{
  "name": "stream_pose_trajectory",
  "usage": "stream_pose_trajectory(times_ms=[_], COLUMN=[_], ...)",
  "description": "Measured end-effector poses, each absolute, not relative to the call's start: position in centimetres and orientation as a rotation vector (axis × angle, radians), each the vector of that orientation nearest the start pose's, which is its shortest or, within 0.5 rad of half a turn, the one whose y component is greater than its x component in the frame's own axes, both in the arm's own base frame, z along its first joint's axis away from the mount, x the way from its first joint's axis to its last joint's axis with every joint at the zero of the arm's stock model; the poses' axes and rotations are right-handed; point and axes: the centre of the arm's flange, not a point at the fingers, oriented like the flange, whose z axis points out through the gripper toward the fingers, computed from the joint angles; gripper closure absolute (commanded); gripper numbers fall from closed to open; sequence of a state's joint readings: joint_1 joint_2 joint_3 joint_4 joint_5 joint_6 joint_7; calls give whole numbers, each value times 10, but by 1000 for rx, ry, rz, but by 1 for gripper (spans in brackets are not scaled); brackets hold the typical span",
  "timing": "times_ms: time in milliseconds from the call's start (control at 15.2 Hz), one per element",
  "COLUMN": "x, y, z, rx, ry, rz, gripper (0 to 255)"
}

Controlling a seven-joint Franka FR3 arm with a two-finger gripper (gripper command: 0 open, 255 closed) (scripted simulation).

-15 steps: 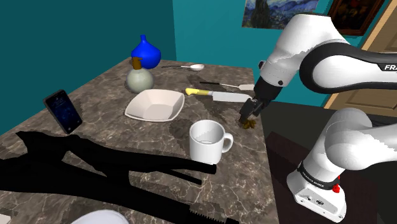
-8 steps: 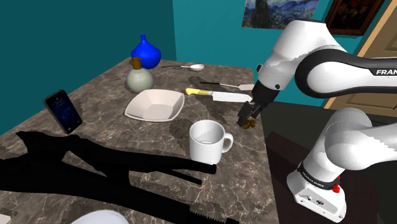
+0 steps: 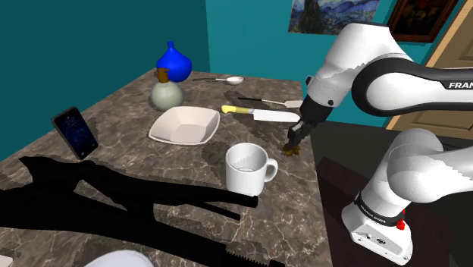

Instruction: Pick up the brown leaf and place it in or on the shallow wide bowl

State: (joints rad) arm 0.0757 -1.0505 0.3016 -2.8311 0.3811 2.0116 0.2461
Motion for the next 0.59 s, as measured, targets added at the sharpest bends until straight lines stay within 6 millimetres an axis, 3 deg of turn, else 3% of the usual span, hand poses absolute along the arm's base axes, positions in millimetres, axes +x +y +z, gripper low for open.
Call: stream_pose_trajectory(times_ms=[330, 594], x=[254, 253], y=[119, 119], z=[467, 482], rx=[-2973, -2974], ry=[171, 171], rz=[-291, -286], gripper=[255, 255])
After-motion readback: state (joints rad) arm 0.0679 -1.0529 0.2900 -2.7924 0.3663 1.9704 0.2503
